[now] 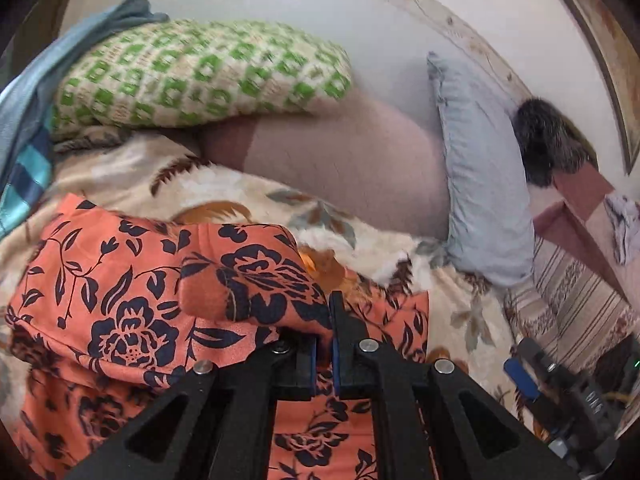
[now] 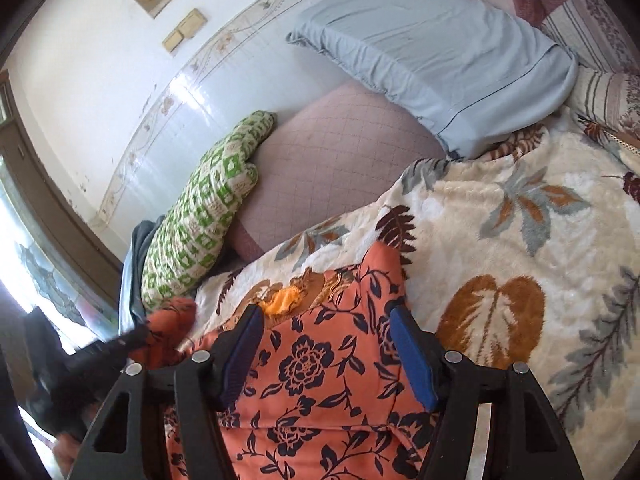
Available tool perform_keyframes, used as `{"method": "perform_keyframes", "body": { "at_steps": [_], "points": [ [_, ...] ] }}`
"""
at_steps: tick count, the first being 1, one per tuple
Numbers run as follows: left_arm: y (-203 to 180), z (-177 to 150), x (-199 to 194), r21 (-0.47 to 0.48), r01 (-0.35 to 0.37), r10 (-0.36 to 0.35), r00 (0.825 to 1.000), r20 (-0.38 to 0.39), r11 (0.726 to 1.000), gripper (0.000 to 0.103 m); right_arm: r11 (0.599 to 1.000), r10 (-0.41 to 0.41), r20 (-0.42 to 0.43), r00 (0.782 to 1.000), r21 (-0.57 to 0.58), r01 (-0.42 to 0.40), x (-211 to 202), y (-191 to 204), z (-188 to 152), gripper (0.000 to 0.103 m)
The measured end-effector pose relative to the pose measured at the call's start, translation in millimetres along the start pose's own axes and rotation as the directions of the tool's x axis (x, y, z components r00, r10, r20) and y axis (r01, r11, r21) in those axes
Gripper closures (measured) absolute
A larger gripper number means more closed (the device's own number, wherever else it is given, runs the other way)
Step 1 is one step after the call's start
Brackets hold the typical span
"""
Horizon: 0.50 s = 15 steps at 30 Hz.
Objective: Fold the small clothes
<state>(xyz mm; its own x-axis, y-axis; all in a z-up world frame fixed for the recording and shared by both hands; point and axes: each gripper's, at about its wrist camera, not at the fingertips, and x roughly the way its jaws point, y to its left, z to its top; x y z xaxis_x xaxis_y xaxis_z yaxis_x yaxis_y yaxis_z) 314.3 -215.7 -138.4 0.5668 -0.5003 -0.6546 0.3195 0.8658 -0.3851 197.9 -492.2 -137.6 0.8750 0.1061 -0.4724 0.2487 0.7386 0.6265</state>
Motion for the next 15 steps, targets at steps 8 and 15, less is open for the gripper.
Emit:
{"method": "perform_keyframes", "body": {
  "at_steps": [8,15],
  "points": [
    [-38,-57,23,0.193,0.059,-0.016,0.976,-0.216,0.979,0.06,0.995,-0.001,-0.023,1.0,0.102,0.003,-3,-35,18,0.033],
    [31,-6,-63,0.241,-0.142,0.138,0.99,0.036,0.96,0.032,0.988,0.099,-0.101,0.99,0.128,-0.086,10,-26,9,0.032]
  ]
}}
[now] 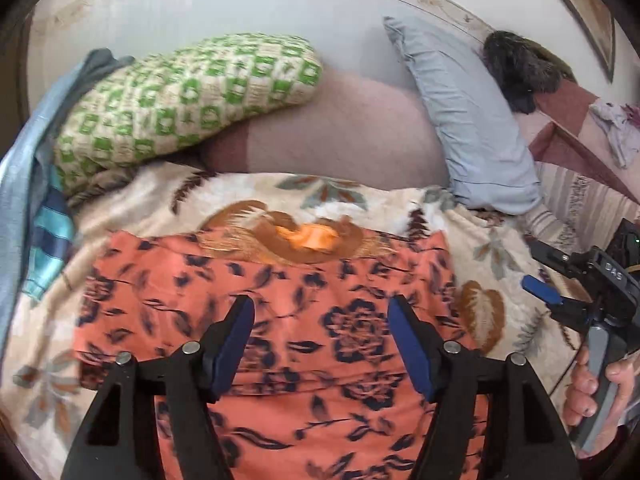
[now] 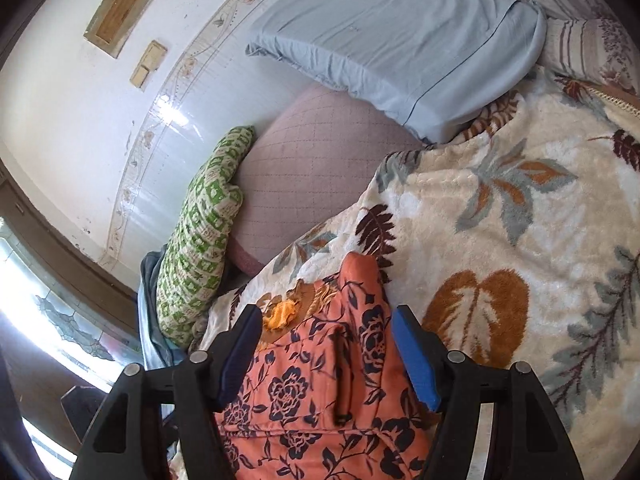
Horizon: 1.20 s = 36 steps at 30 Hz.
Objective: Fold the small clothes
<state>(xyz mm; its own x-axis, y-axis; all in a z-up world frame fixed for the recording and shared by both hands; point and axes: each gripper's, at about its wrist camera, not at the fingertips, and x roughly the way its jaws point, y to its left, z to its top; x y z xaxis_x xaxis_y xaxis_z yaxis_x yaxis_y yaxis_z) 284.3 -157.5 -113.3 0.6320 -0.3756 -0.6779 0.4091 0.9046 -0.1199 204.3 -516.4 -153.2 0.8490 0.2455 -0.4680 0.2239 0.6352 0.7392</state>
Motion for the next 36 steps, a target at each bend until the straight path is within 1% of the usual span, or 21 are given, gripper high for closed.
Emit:
{"method": "perform_keyframes", "body": {
  "at_steps": [2,3,5,6,7,9,10,14,17,19,21,23,24,25,26,27,28,30,33,35,36],
  "points": [
    [37,0,-2,-0.017,-0.123,0.123,0.992,-0.007,0.992,0.032,0.999,0.038,-0.05,0.998,0.001,-0.038,12,7,-8,0.032],
    [60,-2,-1,-0.05,-0.172,0.17,0.985,-0.026,0.984,0.032,0.998,0.056,-0.081,0.995,-0.01,-0.057,19,12,-12,0.032],
    [105,-5,-1,-0.138,-0.23,0.223,0.973,-0.068,0.963,0.032,0.995,0.089,-0.147,0.985,-0.037,-0.095,34,23,-23,0.032],
    [126,-7,-2,-0.177,-0.254,0.242,0.966,-0.087,0.951,0.032,0.994,0.087,-0.173,0.981,-0.051,-0.097,41,28,-28,0.032],
    [144,-9,-2,-0.203,-0.288,0.273,0.957,-0.103,0.936,0.032,0.994,0.063,-0.19,0.98,-0.071,-0.078,47,32,-34,0.032],
    [173,-11,-3,-0.23,-0.347,0.325,0.937,-0.129,0.909,0.032,0.994,-0.033,-0.205,0.978,-0.109,0.01,58,35,-40,0.032],
    [183,-13,-2,-0.243,-0.358,0.332,0.933,-0.142,0.902,0.032,0.994,-0.055,-0.22,0.974,-0.105,0.032,63,31,-42,0.032],
    [202,-18,4,-0.261,-0.355,0.319,0.932,-0.172,0.898,0.032,0.999,-0.045,-0.287,0.957,0.003,0.048,82,1,-44,0.032],
    [205,-19,16,-0.286,-0.331,0.286,0.94,-0.188,0.899,0.032,0.998,-0.024,-0.315,0.949,0.055,0.044,94,-11,-48,0.032],
    [201,-20,26,-0.282,-0.311,0.26,0.944,-0.205,0.908,0.032,0.997,-0.003,-0.314,0.949,0.077,0.029,99,-15,-51,0.032],
    [196,-24,37,-0.251,-0.324,0.265,0.934,-0.24,0.912,0.032,0.996,0.016,-0.31,0.951,0.086,0.011,102,-16,-53,0.032],
    [193,-31,46,-0.228,-0.331,0.268,0.926,-0.268,0.916,0.032,0.998,0.022,-0.302,0.953,0.062,-0.003,103,-12,-56,0.032],
    [191,-34,48,-0.222,-0.333,0.268,0.922,-0.279,0.916,0.032,0.999,0.008,-0.299,0.954,0.037,0.003,104,-6,-57,0.039],
    [190,-37,50,-0.216,-0.332,0.265,0.92,-0.288,0.918,0.032,1.0,-0.004,-0.305,0.952,0.018,0.01,105,-2,-59,0.048],
    [188,-39,51,-0.208,-0.331,0.264,0.919,-0.294,0.92,0.032,1.0,-0.024,-0.32,0.947,0.002,0.025,108,0,-61,0.077],
    [187,-41,52,-0.201,-0.332,0.265,0.917,-0.297,0.922,0.032,0.999,-0.04,-0.327,0.944,-0.009,0.04,109,1,-62,0.086],
    [185,-41,52,-0.196,-0.332,0.267,0.917,-0.298,0.923,0.032,0.999,-0.053,-0.32,0.946,-0.021,0.049,109,3,-63,0.087],
    [182,-40,50,-0.188,-0.329,0.264,0.916,-0.302,0.925,0.032,0.996,-0.082,-0.281,0.956,-0.061,0.068,101,10,-61,0.088],
    [174,-35,43,-0.163,-0.315,0.26,0.921,-0.289,0.935,0.032,0.984,-0.144,-0.183,0.972,-0.134,0.121,80,24,-49,0.091],
    [165,-31,36,-0.145,-0.299,0.253,0.929,-0.27,0.943,0.032,0.968,-0.21,-0.112,0.971,-0.165,0.19,64,24,-39,0.1],
    [160,-30,31,-0.138,-0.287,0.245,0.934,-0.259,0.948,0.032,0.961,-0.24,-0.089,0.967,-0.164,0.223,58,20,-34,0.1]
  ]
}}
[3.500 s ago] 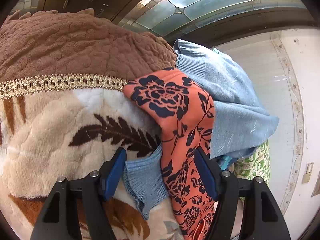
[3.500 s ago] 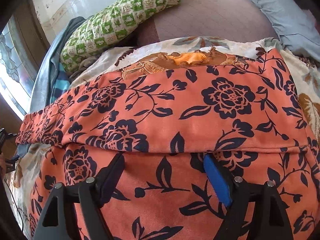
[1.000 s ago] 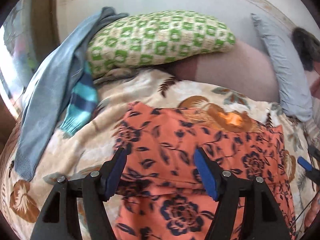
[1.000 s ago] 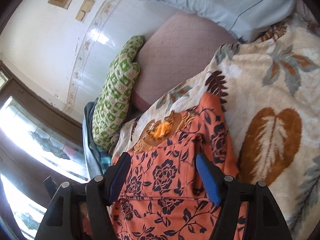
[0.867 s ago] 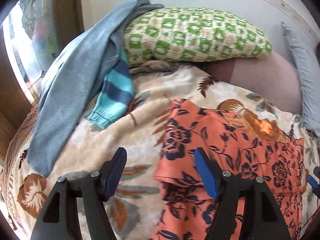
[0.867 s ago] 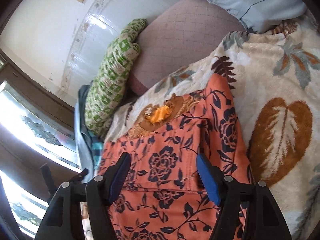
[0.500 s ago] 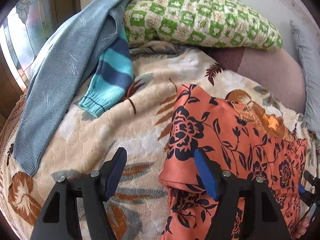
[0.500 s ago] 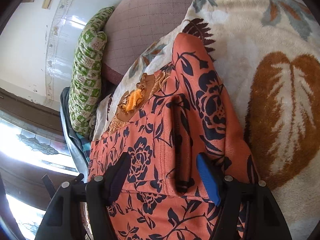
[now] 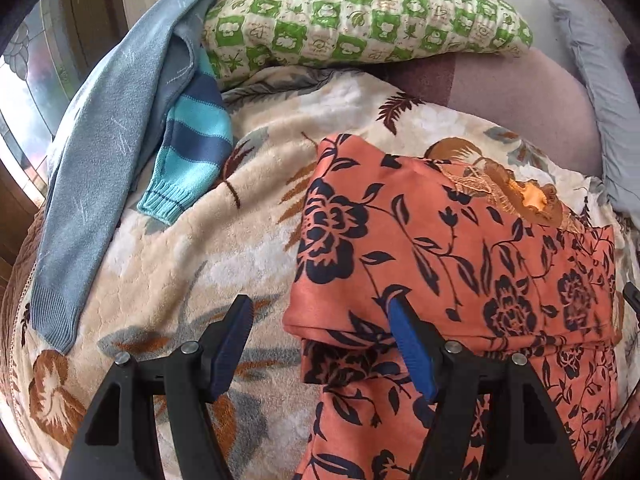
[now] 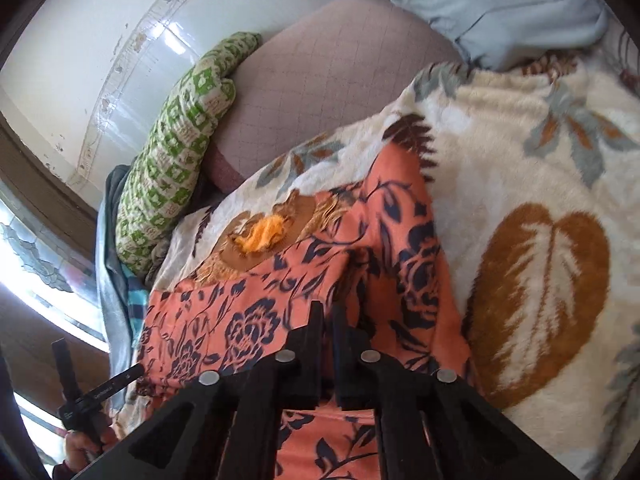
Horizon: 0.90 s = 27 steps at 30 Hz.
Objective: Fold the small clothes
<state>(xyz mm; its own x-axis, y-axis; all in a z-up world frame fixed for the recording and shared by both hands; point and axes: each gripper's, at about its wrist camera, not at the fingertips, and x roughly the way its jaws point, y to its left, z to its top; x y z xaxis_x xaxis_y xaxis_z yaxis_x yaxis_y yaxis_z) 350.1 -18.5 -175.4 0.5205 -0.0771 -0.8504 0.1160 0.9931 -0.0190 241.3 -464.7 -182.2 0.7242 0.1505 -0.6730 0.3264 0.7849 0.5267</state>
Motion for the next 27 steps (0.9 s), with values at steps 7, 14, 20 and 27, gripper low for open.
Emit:
{"method": "perform_keyframes", "body": {
  "at_steps": [7,14,20,27],
  "points": [
    [-3,2,-8,0.017,-0.001,0.001,1.0,0.017,1.0,0.032,0.93,0.239,-0.141,0.961,0.317,-0.185,20,-52,6,0.095],
    [7,1,9,-0.018,-0.021,0.02,1.0,-0.013,1.0,0.032,0.927,0.286,-0.234,0.929,0.313,-0.207,42,-32,-9,0.025],
    [8,-5,24,0.001,-0.024,0.024,0.999,-0.043,1.0,0.032,0.934,0.287,-0.207,0.935,0.278,-0.224,47,-22,-15,0.024],
    [11,-4,23,0.031,0.029,-0.027,0.998,-0.048,0.999,0.047,0.987,0.138,-0.241,0.96,0.108,-0.115,65,10,-26,0.085]
  ]
}}
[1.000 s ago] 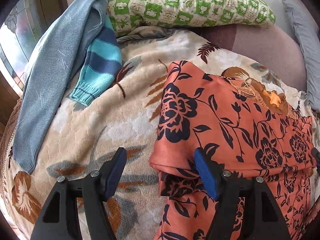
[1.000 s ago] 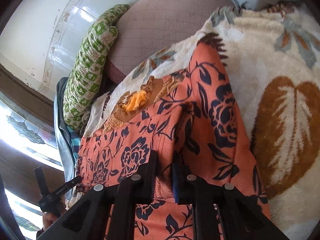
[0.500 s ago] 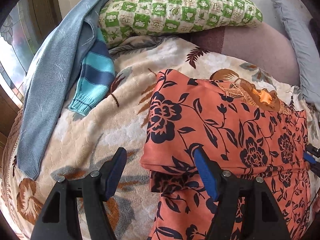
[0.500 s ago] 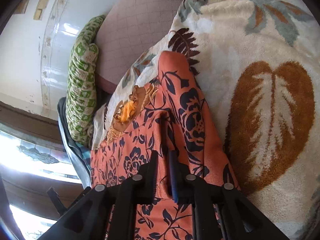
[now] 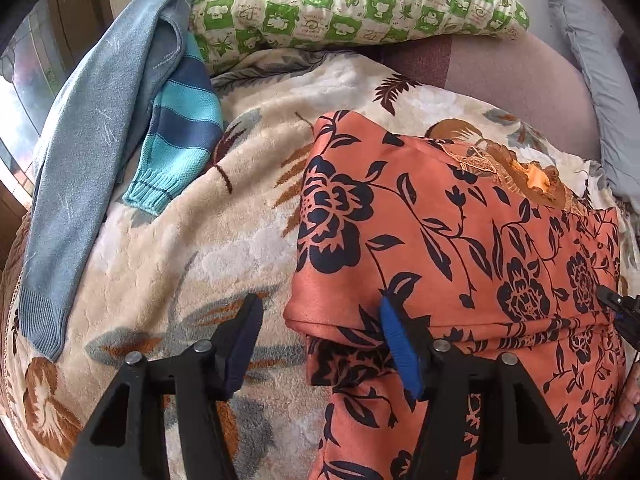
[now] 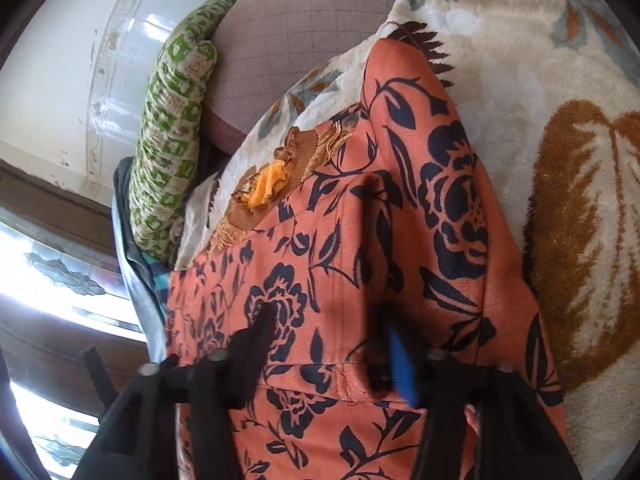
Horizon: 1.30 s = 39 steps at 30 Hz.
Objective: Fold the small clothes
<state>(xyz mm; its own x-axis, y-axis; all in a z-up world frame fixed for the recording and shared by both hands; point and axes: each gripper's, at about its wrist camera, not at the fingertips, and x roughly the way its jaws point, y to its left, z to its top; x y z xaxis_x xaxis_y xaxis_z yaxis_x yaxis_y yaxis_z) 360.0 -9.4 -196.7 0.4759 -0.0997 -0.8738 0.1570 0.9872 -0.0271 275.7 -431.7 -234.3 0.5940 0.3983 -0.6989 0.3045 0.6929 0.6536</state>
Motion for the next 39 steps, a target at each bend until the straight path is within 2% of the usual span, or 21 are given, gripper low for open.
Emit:
{"method": "perform_keyframes", "body": {
  "at_steps": [3,6,8,10,14,16,18,20,22,24,26,29,32,35,37,39],
  "points": [
    [-5,1,-3,0.023,0.007,-0.007,1.0,0.005,1.0,0.05,0.991,-0.083,0.075,0.994,-0.097,0.09,-11,19,-4,0.089],
    [-6,1,-7,0.029,0.019,-0.019,1.0,0.007,0.999,0.05,0.96,-0.148,0.194,0.97,-0.207,0.188,-31,44,-7,0.09],
    [-6,3,-13,0.023,0.035,-0.035,0.999,0.016,0.999,0.05,0.944,-0.188,0.262,0.947,-0.217,0.248,-45,47,-5,0.09],
    [-6,6,-21,0.022,0.035,-0.035,0.999,0.039,0.999,0.05,0.945,-0.225,0.275,0.935,-0.172,0.278,-55,32,6,0.09],
    [-12,22,-27,0.018,0.03,-0.031,0.997,0.077,0.999,0.05,0.959,-0.251,0.147,0.957,-0.096,0.267,-39,-5,19,0.09],
    [-20,33,-21,0.017,0.001,-0.002,0.997,0.081,1.0,0.05,0.962,-0.26,0.103,0.96,-0.055,0.266,-33,-15,21,0.088],
    [-28,42,-8,0.011,-0.03,0.029,0.997,0.065,0.999,0.05,0.975,-0.223,0.074,0.972,-0.005,0.224,-36,-24,27,0.087],
    [-37,47,17,0.05,-0.081,0.081,0.997,0.007,0.995,0.05,0.985,-0.17,0.048,0.984,0.048,0.167,-43,-35,31,0.086],
    [-41,42,44,0.086,-0.136,0.141,0.988,-0.059,0.987,0.047,0.987,-0.144,0.072,0.987,0.088,0.137,-54,-42,32,0.086],
    [-35,38,45,0.046,-0.129,0.131,0.991,-0.035,0.991,0.043,0.986,-0.148,0.137,0.979,0.1,0.135,-71,-45,35,0.084],
    [-32,34,41,0.05,-0.122,0.124,0.992,-0.036,0.991,0.043,0.986,-0.151,0.223,0.963,0.107,0.13,-89,-45,37,0.084],
    [-33,33,30,0.087,-0.137,0.141,0.99,-0.03,0.987,0.043,0.993,-0.086,0.331,0.94,0.099,0.056,-108,-43,39,0.084],
    [-40,38,7,0.108,-0.168,0.163,0.985,0.048,0.98,0.044,1.0,-0.021,0.283,0.959,0.02,0.016,-94,-24,39,0.084],
    [-51,49,-7,0.119,-0.146,0.133,0.985,0.11,0.982,0.044,0.998,0.03,0.222,0.975,-0.06,-0.017,-73,-2,32,0.084],
    [-59,52,0,0.143,-0.131,0.119,0.989,0.087,0.981,0.044,0.996,-0.007,0.145,0.989,-0.082,0.019,-54,3,29,0.084],
    [-64,51,25,0.181,-0.177,0.177,0.984,0.017,0.967,0.044,0.993,-0.104,0.042,0.994,-0.047,0.106,-26,-9,26,0.085]
  ]
}}
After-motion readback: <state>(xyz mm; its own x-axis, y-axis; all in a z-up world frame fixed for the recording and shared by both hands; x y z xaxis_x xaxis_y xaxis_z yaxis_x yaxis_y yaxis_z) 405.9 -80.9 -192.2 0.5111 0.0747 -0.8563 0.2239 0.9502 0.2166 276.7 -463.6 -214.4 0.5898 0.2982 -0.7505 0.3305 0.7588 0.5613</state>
